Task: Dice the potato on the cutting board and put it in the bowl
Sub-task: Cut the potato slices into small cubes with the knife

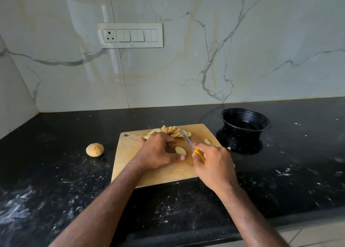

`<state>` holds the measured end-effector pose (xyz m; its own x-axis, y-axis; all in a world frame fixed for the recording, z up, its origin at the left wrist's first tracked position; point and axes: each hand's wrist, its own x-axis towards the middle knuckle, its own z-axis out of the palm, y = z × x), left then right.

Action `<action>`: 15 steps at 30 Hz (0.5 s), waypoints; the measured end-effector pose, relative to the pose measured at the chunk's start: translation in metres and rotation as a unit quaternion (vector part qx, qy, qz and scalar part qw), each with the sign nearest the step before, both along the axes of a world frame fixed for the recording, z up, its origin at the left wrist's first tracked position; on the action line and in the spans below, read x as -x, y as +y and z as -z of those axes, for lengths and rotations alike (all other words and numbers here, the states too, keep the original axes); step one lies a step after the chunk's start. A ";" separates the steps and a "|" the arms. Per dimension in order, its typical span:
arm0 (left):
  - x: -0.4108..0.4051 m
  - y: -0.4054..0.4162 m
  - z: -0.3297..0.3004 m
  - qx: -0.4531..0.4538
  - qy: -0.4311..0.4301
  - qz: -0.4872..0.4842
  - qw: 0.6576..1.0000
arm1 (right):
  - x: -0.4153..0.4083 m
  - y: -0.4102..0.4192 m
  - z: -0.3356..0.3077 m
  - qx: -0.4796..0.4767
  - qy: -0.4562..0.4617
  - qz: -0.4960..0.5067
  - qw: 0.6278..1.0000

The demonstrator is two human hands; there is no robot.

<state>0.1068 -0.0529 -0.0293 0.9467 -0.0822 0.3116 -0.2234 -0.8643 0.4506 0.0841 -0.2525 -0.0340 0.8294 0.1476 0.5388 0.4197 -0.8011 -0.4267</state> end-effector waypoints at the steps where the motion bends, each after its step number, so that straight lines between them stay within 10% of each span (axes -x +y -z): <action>1: 0.000 0.001 0.000 0.001 -0.001 0.002 1.000 | 0.002 0.001 0.000 -0.005 0.003 0.004 1.000; 15: -0.004 0.000 0.004 -0.001 -0.022 -0.012 1.000 | 0.019 0.011 0.003 0.053 0.029 -0.014 0.998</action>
<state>0.1104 -0.0531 -0.0330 0.9339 -0.0608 0.3524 -0.2226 -0.8701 0.4398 0.0652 -0.2412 -0.0373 0.8536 0.2255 0.4696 0.4199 -0.8314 -0.3640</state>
